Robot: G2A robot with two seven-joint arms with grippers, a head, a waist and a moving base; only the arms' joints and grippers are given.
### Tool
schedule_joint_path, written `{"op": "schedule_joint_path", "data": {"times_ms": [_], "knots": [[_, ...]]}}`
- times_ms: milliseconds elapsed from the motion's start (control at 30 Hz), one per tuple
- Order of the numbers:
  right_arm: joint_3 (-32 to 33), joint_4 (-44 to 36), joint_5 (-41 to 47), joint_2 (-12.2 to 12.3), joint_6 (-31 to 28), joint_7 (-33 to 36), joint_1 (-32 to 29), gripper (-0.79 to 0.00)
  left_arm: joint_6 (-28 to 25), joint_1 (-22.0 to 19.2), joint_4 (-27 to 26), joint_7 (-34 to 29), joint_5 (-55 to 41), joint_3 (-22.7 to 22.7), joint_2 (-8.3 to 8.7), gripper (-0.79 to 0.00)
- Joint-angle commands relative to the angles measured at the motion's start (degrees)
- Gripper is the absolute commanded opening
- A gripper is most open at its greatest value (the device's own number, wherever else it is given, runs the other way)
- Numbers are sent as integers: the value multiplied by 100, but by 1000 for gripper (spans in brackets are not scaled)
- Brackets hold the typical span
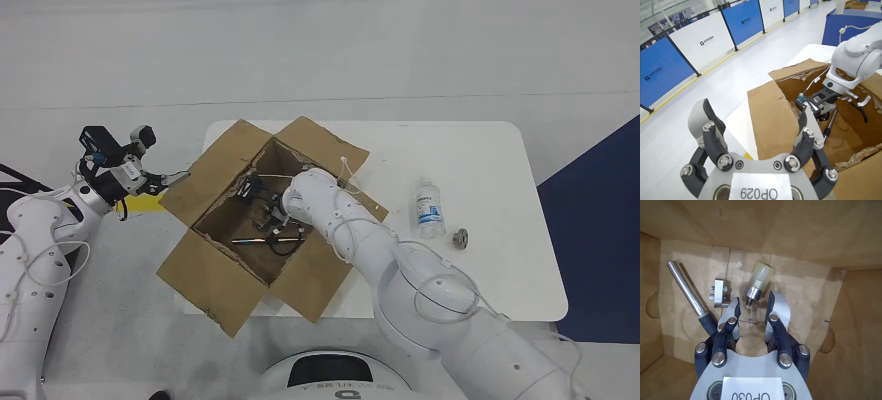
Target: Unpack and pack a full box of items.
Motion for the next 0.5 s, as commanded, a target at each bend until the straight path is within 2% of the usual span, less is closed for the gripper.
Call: {"op": "schedule_joint_path", "data": {"times_ms": [0,67,133,167,467], "knots": [[29,34,39,4,4,6,8,-502,0,0,0,0,0,0,0,0],[55,65,67,8,53,81,26,-517,0,0,0,0,0,0,0,0],[79,74,95,15,55,124,45,-616,0,0,0,0,0,0,0,0],[89,84,102,21,43,138,55,-785,0,0,0,0,0,0,0,0],[144,79,97,83,-95,86,98,-785,0,0,0,0,0,0,0,0]]}}
